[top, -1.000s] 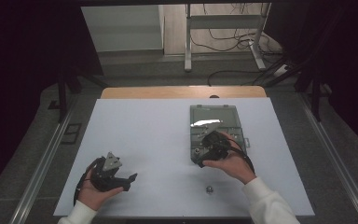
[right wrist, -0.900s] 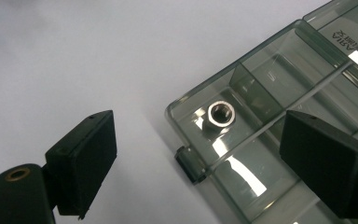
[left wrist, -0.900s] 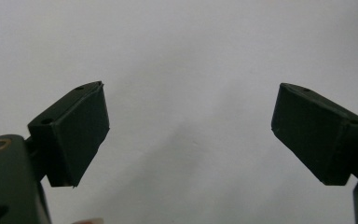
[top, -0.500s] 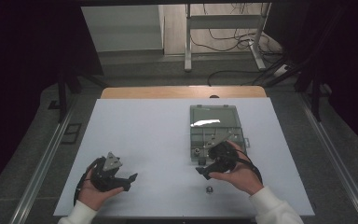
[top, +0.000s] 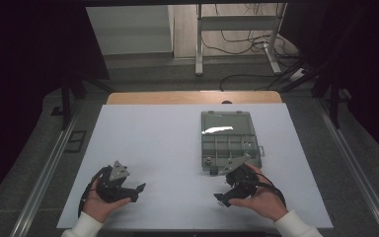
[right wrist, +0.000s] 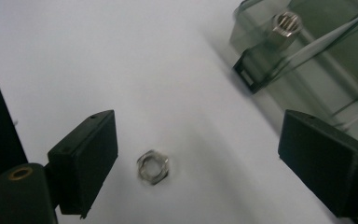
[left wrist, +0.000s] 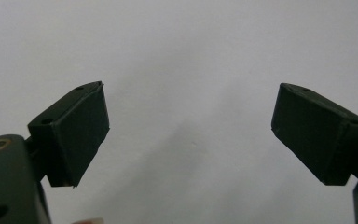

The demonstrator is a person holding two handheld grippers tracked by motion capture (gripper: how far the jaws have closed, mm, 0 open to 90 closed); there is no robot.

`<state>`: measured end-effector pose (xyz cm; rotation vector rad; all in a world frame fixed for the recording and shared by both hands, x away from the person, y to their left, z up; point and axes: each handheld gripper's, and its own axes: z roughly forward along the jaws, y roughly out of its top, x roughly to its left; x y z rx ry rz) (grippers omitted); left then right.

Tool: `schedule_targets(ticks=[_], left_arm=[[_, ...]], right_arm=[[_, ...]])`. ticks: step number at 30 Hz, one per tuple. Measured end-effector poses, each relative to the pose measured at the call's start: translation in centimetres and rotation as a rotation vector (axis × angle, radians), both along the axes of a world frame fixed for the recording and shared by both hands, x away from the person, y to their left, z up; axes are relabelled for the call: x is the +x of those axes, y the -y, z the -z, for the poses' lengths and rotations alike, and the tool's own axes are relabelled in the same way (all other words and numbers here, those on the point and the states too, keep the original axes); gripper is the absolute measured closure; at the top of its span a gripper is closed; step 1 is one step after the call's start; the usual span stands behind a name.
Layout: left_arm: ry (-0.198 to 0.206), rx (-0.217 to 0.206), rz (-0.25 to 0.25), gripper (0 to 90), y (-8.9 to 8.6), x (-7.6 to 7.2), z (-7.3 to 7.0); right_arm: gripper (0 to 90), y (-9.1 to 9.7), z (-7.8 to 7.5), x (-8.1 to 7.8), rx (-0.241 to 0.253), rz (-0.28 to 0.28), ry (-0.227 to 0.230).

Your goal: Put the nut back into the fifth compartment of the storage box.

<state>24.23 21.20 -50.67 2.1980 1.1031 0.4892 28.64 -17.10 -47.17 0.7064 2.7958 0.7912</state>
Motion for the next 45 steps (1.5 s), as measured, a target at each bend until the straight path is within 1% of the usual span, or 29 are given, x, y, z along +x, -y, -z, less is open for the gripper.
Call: schedule_targets(ticks=[1, 4, 5, 9, 11, 14, 16, 17, 18, 20, 21, 22, 24, 25, 26, 27, 29, 30, 33, 38, 39, 42, 43, 45], left_arm=[[0.002, -0.004, -0.001, 11.5, 0.0, 0.0, 0.0], [0.000, 0.000, 0.002, 11.5, 0.0, 0.0, 0.0], [0.000, -0.003, -0.001, 11.5, 0.1, 0.0, 0.0], [0.000, -0.002, 0.000, 11.5, 0.1, 0.0, 0.0], [0.000, -0.002, 0.000, 11.5, 0.1, 0.0, 0.0], [-0.001, 0.001, 0.002, 11.5, 0.0, 0.0, 0.0], [-0.002, 0.002, 0.003, 11.5, 0.0, 0.0, 0.0], [-0.001, 0.002, 0.003, 11.5, 0.1, 0.0, 0.0], [-0.001, 0.002, 0.003, 11.5, 0.1, 0.0, 0.0], [-0.001, 0.002, 0.003, 11.5, 0.1, 0.0, 0.0], [-0.001, -0.001, 0.001, 11.5, 0.1, 0.0, 0.0], [-0.001, -0.001, 0.001, 11.6, 0.1, 0.0, 0.0], [-0.002, 0.002, 0.005, 11.5, 0.1, 0.0, 0.0], [-0.002, 0.002, 0.006, 11.5, 0.1, 0.0, 0.0], [-0.002, 0.002, 0.006, 11.5, 0.1, 0.0, 0.0], [-0.001, 0.002, 0.006, 11.5, 0.1, 0.0, 0.0], [-0.001, 0.002, 0.006, 11.5, 0.1, 0.0, 0.0], [-0.001, 0.002, 0.006, 11.5, 0.1, 0.0, 0.0], [-0.001, 0.002, 0.006, 11.5, 0.0, 0.0, 0.0], [0.000, 0.001, 0.005, 11.5, 0.0, 0.0, 0.0], [0.001, 0.000, 0.004, 11.5, 0.0, 0.0, 0.0], [0.000, 0.001, 0.005, 11.5, 0.0, 0.0, 0.0], [0.000, 0.001, 0.006, 11.5, 0.1, 0.0, 0.0], [0.000, 0.000, 0.006, 11.5, 0.1, 0.0, 0.0]], right_arm=[[13.1, -0.1, 0.2, -0.4, -0.016, -0.007, -0.005], [13.5, -0.1, 0.4, -0.7, -0.027, -0.012, -0.013], [13.5, -0.2, 0.7, -0.9, -0.041, -0.022, -0.018], [14.3, -0.4, 1.1, -1.2, -0.058, -0.036, -0.030], [15.3, -0.7, 1.5, -1.4, -0.080, -0.056, -0.037], [15.7, -0.8, 1.7, -1.5, -0.092, -0.070, -0.039], [17.1, -1.0, 1.9, -1.6, -0.101, -0.082, -0.044], [18.5, -1.1, 2.2, -1.7, -0.114, -0.090, -0.052], [18.5, -1.1, 2.2, -1.7, -0.114, -0.090, -0.052], [20.3, -1.2, 2.4, -1.7, -0.124, -0.097, -0.059], [23.0, -1.3, 2.6, -1.7, -0.130, -0.104, -0.065], [23.0, -1.3, 2.6, -1.7, -0.130, -0.104, -0.065], [25.2, -1.3, 2.7, -1.7, -0.134, -0.105, -0.071], [27.6, -1.3, 2.8, -1.7, -0.137, -0.106, -0.077], [27.6, -1.3, 2.8, -1.7, -0.137, -0.106, -0.077], [31.2, -1.4, 2.8, -1.7, -0.142, -0.109, -0.081], [32.8, -1.4, 2.8, -1.7, -0.144, -0.112, -0.082], [36.4, -1.4, 2.9, -1.7, -0.147, -0.113, -0.084], [41.0, -1.4, 2.9, -1.7, -0.164, -0.113, -0.087], [43.9, -1.4, 3.1, -1.7, -0.173, -0.119, -0.087], [46.2, -1.4, 3.1, -1.6, -0.173, -0.116, -0.088], [48.2, -1.4, 3.0, -1.6, -0.174, -0.112, -0.087], [50.7, -1.4, 3.0, -1.6, -0.175, -0.114, -0.086], [51.8, -1.4, 3.0, -1.6, -0.175, -0.117, -0.085]])
